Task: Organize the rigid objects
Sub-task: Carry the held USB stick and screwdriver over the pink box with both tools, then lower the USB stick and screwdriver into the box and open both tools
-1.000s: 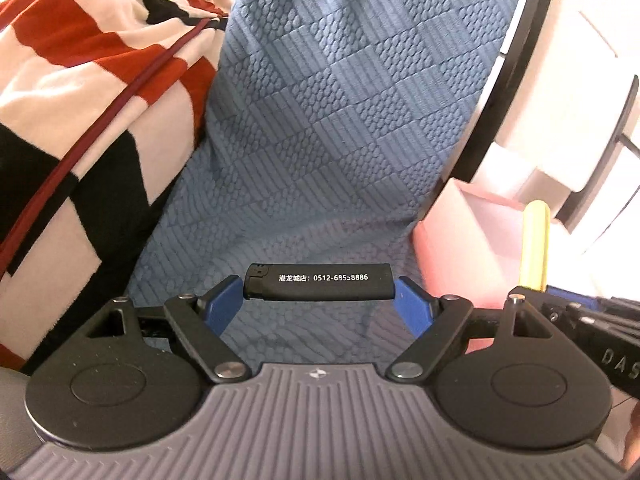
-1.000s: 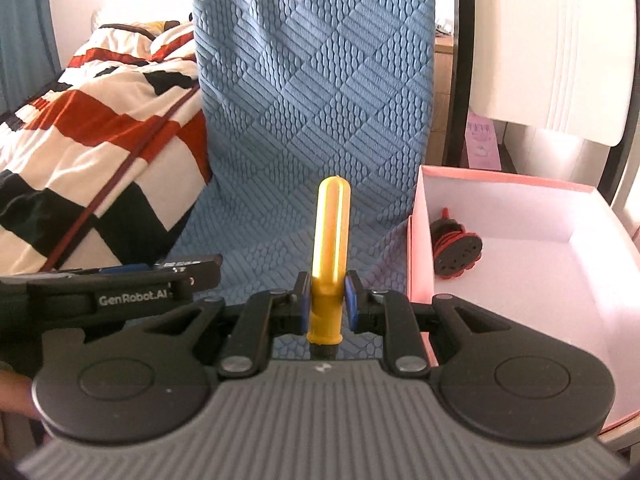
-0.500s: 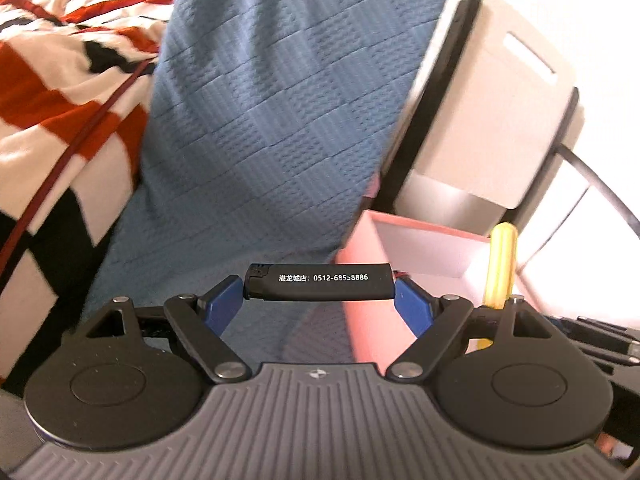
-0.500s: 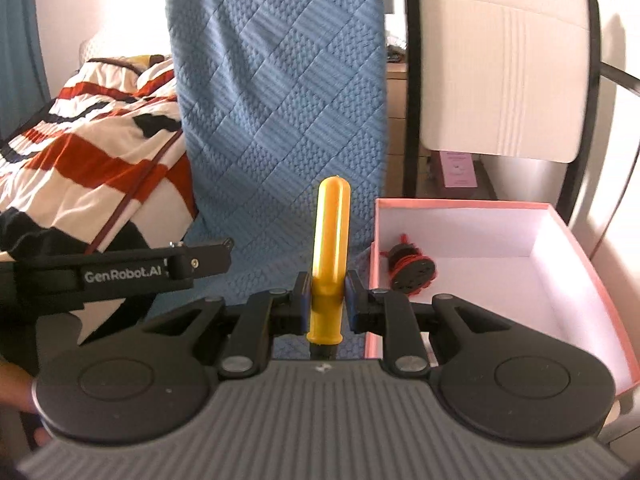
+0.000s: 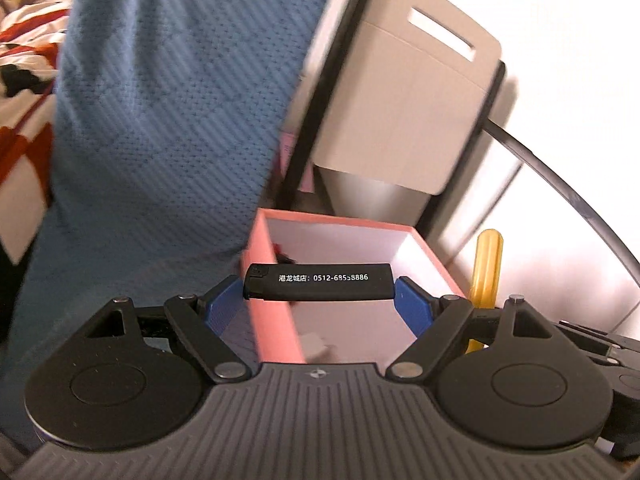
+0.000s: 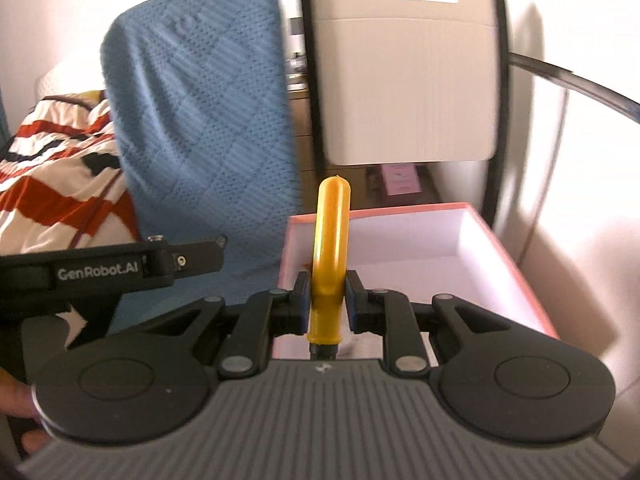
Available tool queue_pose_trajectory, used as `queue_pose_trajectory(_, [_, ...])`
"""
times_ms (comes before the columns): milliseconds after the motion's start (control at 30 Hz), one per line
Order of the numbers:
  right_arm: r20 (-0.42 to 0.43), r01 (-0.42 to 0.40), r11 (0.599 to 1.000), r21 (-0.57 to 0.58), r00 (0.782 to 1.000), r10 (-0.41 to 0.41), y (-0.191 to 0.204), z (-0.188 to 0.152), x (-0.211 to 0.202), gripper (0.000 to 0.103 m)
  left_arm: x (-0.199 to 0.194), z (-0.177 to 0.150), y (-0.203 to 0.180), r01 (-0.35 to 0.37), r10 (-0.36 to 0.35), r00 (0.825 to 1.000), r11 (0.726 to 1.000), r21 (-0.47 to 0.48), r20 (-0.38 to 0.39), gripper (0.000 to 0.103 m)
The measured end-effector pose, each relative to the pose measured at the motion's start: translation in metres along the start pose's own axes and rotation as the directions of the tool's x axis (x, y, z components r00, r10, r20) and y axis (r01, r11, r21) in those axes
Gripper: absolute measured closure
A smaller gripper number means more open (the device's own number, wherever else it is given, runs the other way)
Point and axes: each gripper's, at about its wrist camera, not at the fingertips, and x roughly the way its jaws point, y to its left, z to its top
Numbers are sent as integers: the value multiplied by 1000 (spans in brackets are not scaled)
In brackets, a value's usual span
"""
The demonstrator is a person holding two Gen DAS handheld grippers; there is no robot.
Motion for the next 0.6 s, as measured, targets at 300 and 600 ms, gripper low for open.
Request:
queue_pose_trajectory(300, [-98, 55, 997, 47, 994, -50, -50, -22, 19, 82, 55, -13, -41, 19, -14, 993, 999, 42, -118, 17])
queue_pose_trajectory(600, [-258, 72, 984, 162, 966, -28, -90, -37, 65, 80, 107, -25, -51, 2, 12, 965, 999, 54, -263, 17])
